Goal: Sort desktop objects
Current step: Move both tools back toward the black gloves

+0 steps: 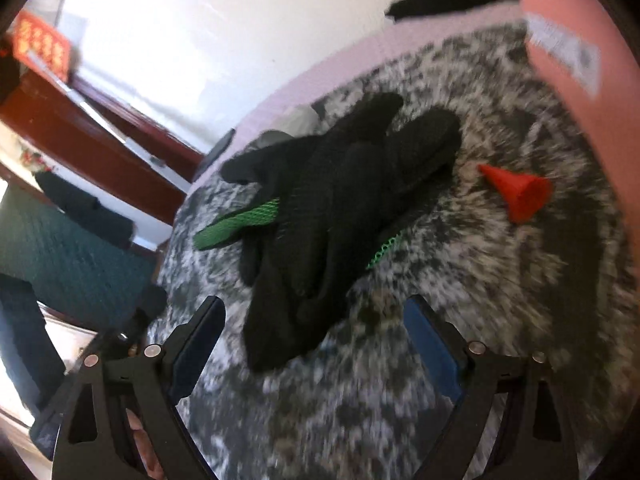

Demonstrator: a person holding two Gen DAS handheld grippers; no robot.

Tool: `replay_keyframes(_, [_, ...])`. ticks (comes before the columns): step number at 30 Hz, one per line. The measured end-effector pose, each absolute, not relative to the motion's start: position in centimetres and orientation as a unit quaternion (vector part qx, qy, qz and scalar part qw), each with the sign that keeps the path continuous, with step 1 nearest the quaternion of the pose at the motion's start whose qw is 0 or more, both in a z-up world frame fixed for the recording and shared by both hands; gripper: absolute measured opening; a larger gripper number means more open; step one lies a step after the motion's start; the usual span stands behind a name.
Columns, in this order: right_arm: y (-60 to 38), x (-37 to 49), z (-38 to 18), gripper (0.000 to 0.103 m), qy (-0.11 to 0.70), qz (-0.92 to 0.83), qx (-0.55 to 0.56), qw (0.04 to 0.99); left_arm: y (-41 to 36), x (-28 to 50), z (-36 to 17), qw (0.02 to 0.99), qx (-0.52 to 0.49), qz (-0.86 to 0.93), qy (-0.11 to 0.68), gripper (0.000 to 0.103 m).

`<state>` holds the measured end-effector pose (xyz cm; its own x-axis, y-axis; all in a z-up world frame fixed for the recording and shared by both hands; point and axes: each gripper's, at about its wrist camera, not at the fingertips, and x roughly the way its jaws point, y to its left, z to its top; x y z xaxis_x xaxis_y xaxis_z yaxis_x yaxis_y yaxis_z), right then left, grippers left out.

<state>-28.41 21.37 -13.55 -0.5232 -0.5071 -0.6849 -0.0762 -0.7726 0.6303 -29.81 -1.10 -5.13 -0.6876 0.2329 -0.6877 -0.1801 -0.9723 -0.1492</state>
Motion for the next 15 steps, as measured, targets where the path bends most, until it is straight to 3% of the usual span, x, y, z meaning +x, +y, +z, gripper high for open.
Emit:
replay_keyframes(2, [21.1,-29.8,-14.6,0.088,-0.312,-0.813,0.473,0.137,-0.6,-31.3,-5.6,0.116,-0.376,0.919,-0.032,0.096])
replay_keyframes(3, [21.0,-30.3,-14.7,0.077,-0.303,-0.818,0.468,0.142,-0.3,-31.8,-5.8,0.117,-0.377,0.918,-0.030,0.096])
replay_keyframes(4, [20.8,-30.6,-14.6,0.024,-0.285,-0.825,0.465,0.150,0.1,-32.4,-6.0,0.118,-0.379,0.917,-0.027,0.096])
replay_keyframes(5, [20.6,-30.7,-14.4,0.010,-0.261,-0.833,0.462,0.156,0.6,-33.0,-6.3,0.120,-0.381,0.916,-0.023,0.096])
replay_keyframes(12, [21.8,-24.0,-11.4,0.010,-0.147,-0.879,0.431,0.141,6.3,-36.4,-8.3,0.146,-0.386,0.911,0.014,0.095])
replay_keyframes(13, [22.1,-23.0,-11.1,0.010,-0.143,-0.881,0.429,0.141,7.2,-37.0,-8.8,0.150,-0.389,0.909,0.020,0.081])
replay_keyframes(14, [22.3,-22.2,-10.9,0.010,-0.141,-0.881,0.430,0.142,8.2,-37.3,-9.7,0.162,-0.400,0.902,0.021,0.052])
replay_keyframes(15, [22.6,-21.6,-10.7,0.010,-0.140,-0.880,0.431,0.142,8.3,-37.3,-10.2,0.158,-0.414,0.896,0.015,0.005])
